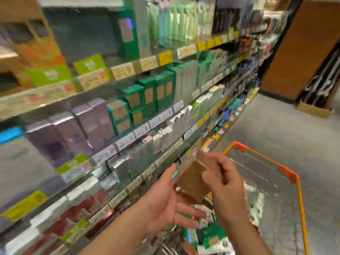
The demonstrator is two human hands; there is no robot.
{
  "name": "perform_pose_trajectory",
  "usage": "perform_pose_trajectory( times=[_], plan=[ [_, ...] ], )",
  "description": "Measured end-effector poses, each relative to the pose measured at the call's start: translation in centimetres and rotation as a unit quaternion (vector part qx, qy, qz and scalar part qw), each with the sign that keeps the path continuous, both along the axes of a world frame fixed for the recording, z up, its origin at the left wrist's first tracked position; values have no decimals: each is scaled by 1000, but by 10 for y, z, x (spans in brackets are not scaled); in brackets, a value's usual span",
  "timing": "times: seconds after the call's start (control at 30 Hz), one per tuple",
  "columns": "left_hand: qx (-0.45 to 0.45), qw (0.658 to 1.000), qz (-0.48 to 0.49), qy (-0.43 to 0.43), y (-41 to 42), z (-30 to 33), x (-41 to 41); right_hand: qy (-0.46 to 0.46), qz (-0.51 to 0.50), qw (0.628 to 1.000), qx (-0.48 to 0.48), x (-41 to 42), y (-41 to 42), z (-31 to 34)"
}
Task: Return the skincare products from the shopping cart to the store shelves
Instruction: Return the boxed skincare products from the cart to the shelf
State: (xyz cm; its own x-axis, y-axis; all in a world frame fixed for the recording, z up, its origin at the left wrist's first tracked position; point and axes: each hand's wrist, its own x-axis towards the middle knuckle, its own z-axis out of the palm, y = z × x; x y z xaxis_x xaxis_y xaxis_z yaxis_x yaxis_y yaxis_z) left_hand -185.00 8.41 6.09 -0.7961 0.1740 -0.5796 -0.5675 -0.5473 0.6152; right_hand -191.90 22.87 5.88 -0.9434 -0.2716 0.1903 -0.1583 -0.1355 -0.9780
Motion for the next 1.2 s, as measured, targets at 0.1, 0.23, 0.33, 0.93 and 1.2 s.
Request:
perform_pose_trajectory(
  times=[0.1, 0.23, 0.33, 0.93, 1.2],
  plan=[
    [37, 998, 33, 35, -22, 15, 28, 19, 75, 997, -13, 16, -35, 19],
    [56, 985, 143, 76, -51, 34, 58, 40, 168, 983, -58, 31, -76, 38],
    [33, 966, 237, 96, -77, 48, 79, 66, 227, 970, -58, 43, -106, 53],
    [-276, 830, 423, 237, -169, 110, 170, 42, 370, 927, 35, 88, -211, 109],
    [-327, 828, 382, 250, -181, 116, 181, 44, 396, 916, 39, 86, -219, 118]
  ],
)
